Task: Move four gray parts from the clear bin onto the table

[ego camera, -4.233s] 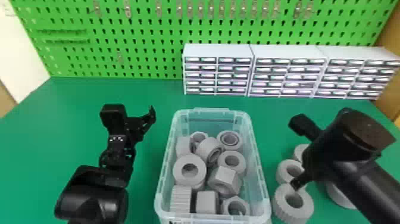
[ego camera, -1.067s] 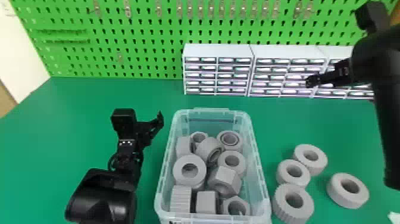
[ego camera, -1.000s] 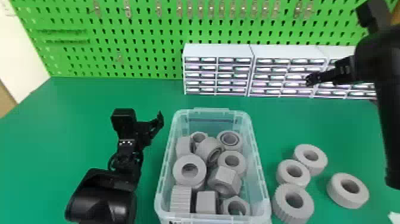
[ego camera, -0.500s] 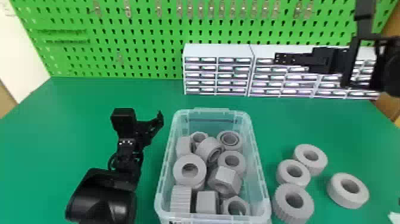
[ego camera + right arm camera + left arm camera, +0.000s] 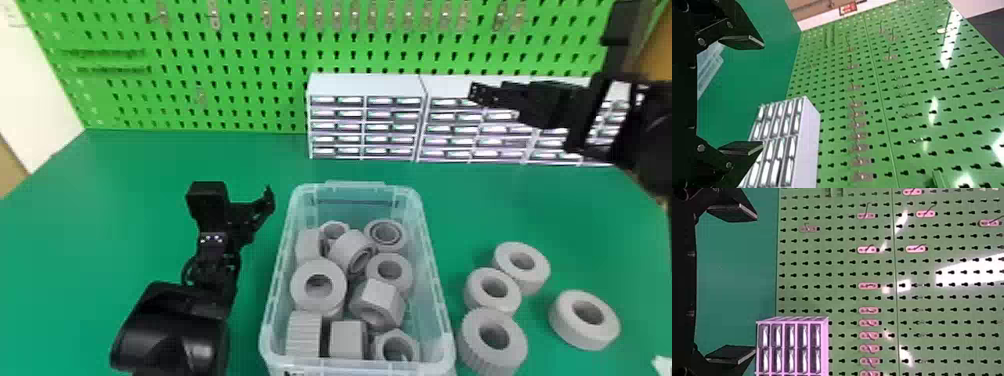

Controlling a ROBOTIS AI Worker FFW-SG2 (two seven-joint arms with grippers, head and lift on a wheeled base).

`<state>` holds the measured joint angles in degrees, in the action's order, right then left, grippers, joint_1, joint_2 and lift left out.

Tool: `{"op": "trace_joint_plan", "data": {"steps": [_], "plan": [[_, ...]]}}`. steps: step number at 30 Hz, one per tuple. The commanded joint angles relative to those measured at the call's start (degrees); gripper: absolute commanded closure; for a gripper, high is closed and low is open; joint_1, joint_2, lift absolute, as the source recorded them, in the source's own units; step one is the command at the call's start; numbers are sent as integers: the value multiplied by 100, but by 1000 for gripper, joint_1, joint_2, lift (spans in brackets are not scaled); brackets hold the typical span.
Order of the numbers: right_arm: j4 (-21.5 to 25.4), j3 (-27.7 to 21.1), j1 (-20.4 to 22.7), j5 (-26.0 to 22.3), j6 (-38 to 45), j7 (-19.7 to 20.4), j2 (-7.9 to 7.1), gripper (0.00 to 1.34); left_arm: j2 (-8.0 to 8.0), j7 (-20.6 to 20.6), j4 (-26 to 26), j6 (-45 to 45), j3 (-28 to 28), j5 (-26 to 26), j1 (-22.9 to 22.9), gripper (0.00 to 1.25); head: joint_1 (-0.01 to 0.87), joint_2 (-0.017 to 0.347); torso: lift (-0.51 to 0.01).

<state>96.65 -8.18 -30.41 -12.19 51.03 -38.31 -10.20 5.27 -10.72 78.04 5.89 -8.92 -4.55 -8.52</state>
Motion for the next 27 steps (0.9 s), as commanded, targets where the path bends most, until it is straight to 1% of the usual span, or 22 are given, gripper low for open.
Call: {"op": "trace_joint_plan", "data": {"steps": [1,5,12,15,20,27], "plan": [[-5,9,272,-364,-533,509,1,375,0,0,-9,9,-14,7,-27,101,693,72,-52],[-5,-17,439,-451,-761,816,1,377,0,0,-17,9,-22,7,-27,101,693,72,-52],[-5,-17,677,-451,-1139,1168,10,377,0,0,-17,18,-5,7,-9,99,693,72,-52],[3,-8,826,-451,-1350,1396,27,377,-9,0,-17,53,4,7,0,98,693,72,-52],[39,-26,1037,-232,-1526,1660,62,377,-17,0,-17,70,4,7,0,98,693,72,-52],[91,-70,1380,23,-1886,1950,150,377,-61,0,-17,141,48,7,43,98,693,72,-52]]}}
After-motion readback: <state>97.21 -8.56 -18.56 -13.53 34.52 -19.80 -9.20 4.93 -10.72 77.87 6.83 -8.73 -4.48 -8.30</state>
